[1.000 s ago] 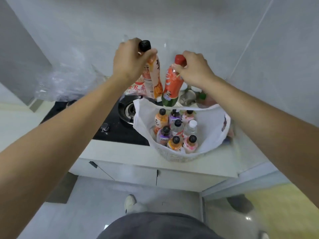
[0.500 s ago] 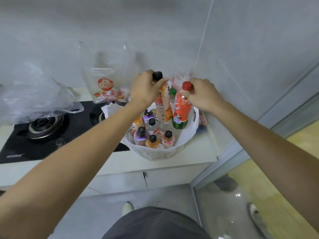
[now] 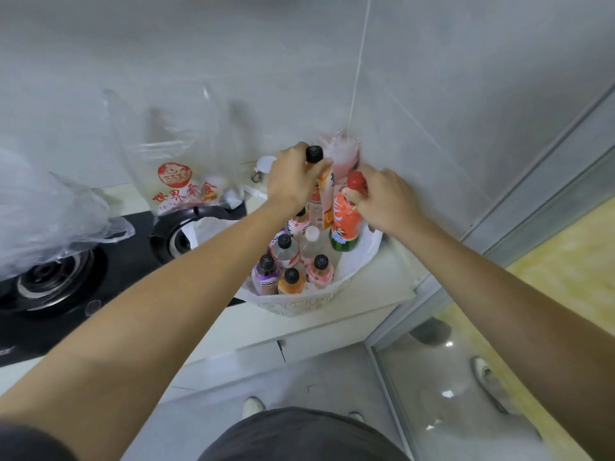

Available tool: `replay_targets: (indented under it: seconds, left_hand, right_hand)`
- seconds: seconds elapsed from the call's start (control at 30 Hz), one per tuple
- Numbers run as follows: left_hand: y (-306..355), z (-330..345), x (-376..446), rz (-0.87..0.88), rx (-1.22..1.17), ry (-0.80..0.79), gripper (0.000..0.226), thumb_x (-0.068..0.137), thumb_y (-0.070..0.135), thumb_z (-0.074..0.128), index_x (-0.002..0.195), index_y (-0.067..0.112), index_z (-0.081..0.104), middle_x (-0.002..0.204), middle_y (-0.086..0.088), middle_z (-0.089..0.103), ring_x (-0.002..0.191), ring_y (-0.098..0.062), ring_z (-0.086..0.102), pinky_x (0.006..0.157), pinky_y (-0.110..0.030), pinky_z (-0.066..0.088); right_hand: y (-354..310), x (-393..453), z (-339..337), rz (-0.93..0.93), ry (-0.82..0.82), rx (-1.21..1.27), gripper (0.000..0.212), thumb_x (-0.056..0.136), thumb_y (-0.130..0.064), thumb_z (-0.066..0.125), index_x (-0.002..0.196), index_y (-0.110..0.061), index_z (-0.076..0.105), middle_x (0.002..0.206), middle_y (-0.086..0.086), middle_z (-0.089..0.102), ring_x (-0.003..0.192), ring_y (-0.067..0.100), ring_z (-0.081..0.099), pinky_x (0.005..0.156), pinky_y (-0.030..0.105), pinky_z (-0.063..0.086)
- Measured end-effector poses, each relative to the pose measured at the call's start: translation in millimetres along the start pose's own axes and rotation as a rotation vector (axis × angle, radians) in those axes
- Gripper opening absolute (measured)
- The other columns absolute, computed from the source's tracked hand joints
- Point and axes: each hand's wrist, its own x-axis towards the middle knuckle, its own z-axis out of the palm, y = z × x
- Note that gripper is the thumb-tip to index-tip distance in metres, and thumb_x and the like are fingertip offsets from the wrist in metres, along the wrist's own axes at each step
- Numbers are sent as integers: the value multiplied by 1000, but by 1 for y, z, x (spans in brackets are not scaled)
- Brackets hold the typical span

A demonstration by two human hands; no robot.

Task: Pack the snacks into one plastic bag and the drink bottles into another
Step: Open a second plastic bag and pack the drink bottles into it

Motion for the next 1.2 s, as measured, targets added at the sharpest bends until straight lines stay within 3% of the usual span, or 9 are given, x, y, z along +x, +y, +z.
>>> replay_targets:
  seconds: [0.13,0.27,0.33,0.5,0.67,0.77,0.87,1.03,1.2]
  left_hand:
    - [-17,16,2,25,-21,-93,41,90,49,70,88,9,62,79,-6,67,74,-27,63,63,-41,52]
    - [-29,30,6,39,6,-155,39,90,46,73,83,11,56,67,5,55,64,-17,55,53,-32,37]
    - [-35,37,8,43,-8,-194,37,90,43,74,85,10,57,68,5,56,63,-13,54,54,-30,38]
    - [-53,62,8,70,24,-311,38,86,46,76,92,11,62,82,-4,67,78,-28,62,67,-41,50]
    - [-71,75,5,80,92,-381,35,81,42,81,82,15,59,74,1,56,75,-28,57,60,-34,35]
    - [-79,80,4,89,135,-454,29,81,41,81,93,17,69,83,-3,67,81,-27,61,63,-36,44]
    - [-80,83,3,118,180,-512,27,83,37,80,101,19,71,85,-2,64,83,-26,59,67,-35,46]
    - [-90,90,9,89,266,-558,27,82,36,77,100,17,70,90,-6,68,86,-29,64,64,-34,44]
    - [-90,92,18,101,355,-607,33,82,40,77,99,14,69,95,-11,68,88,-31,64,64,-34,46]
  right_hand:
    - [5,-1,11,35,-42,-36,44,97,-43,62,128,-13,59,103,16,58,103,40,60,86,45,52]
    - [15,-3,31,39,-54,-48,38,96,-42,64,122,-14,61,96,7,44,101,36,57,85,42,49]
    - [19,-3,41,48,-53,-45,37,95,-44,63,118,-15,60,99,11,54,106,37,55,86,43,46]
    - [23,0,67,125,8,-95,35,94,-50,58,110,-19,65,103,7,69,117,31,52,93,44,34]
    - [20,3,82,246,48,-34,30,97,-43,58,100,-13,60,100,9,68,99,34,64,94,44,43]
    - [17,2,92,261,68,-3,34,97,-42,59,101,-8,61,105,14,65,100,37,63,86,44,51]
    - [18,2,101,280,2,15,35,98,-40,61,105,-6,60,108,14,65,103,36,62,77,41,49]
    - [26,1,115,240,-148,-13,37,98,-42,60,108,-7,59,115,15,61,117,34,54,88,43,48]
    - [34,-5,134,217,-244,-52,32,98,-38,63,112,-10,54,120,16,57,102,37,63,76,41,49]
